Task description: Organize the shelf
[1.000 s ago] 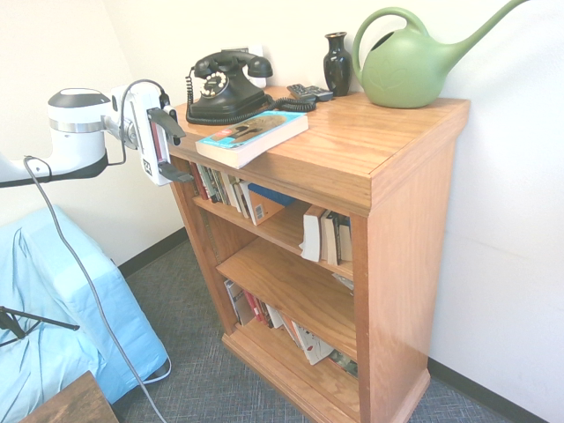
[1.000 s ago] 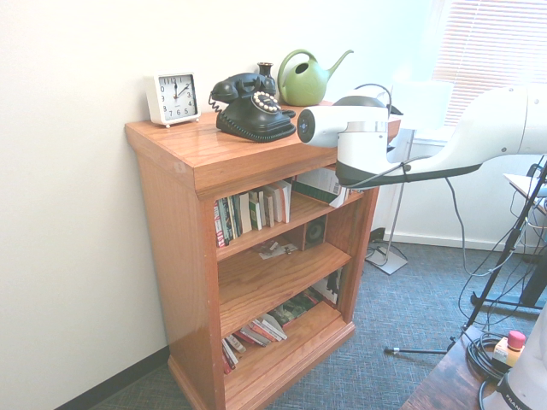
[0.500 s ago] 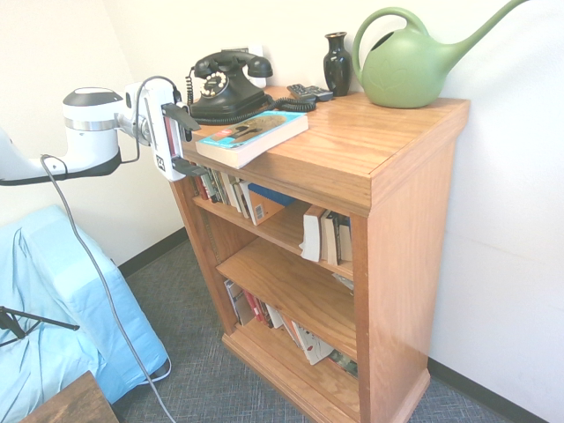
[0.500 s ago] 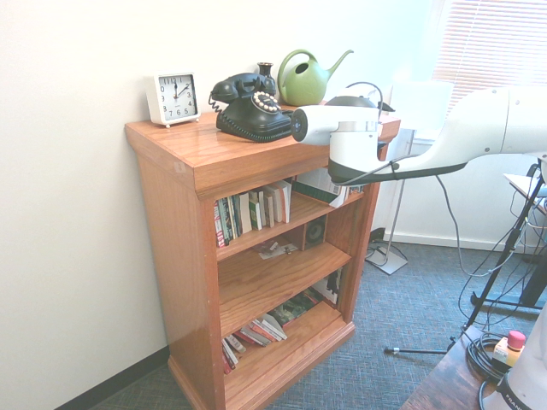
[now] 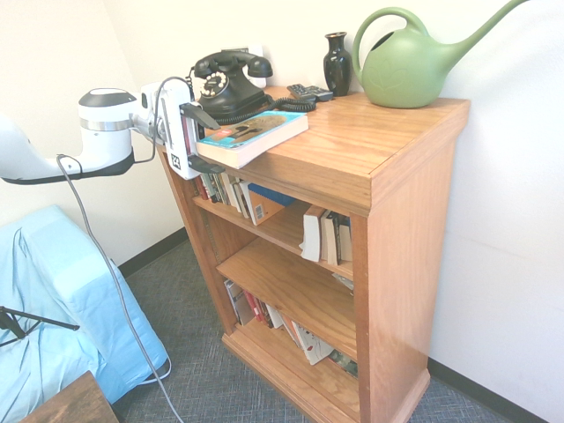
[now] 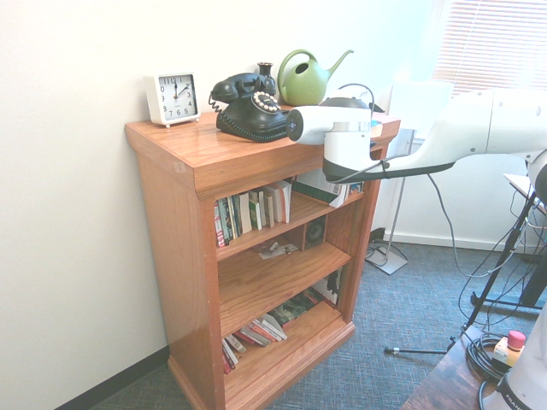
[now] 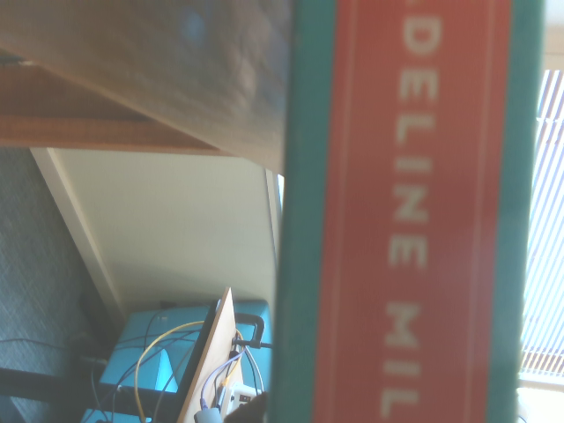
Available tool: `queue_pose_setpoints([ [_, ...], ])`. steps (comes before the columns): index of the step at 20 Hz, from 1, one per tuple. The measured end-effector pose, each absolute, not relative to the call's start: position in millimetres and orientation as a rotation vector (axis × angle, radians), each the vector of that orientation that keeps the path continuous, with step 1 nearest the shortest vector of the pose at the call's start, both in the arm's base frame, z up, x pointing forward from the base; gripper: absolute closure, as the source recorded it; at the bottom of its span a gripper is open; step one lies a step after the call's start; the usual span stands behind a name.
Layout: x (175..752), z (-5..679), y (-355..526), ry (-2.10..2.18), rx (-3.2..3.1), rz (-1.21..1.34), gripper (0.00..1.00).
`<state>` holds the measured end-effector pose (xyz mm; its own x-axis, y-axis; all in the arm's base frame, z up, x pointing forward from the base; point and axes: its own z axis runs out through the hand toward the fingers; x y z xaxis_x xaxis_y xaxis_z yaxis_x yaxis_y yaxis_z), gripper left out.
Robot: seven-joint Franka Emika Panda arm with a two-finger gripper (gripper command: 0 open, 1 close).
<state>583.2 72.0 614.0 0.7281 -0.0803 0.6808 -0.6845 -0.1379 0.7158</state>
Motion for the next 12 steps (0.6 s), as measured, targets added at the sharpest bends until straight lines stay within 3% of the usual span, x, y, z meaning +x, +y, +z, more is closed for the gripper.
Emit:
queue_pose_setpoints([
  [5, 595, 616, 69, -0.633, 1.65, 0.598, 0.0],
  [6, 597, 616, 70, -0.633, 1.651, 0.6, 1.0],
  [12, 603, 617, 68, -0.635, 1.653, 0.594, 1.0],
])
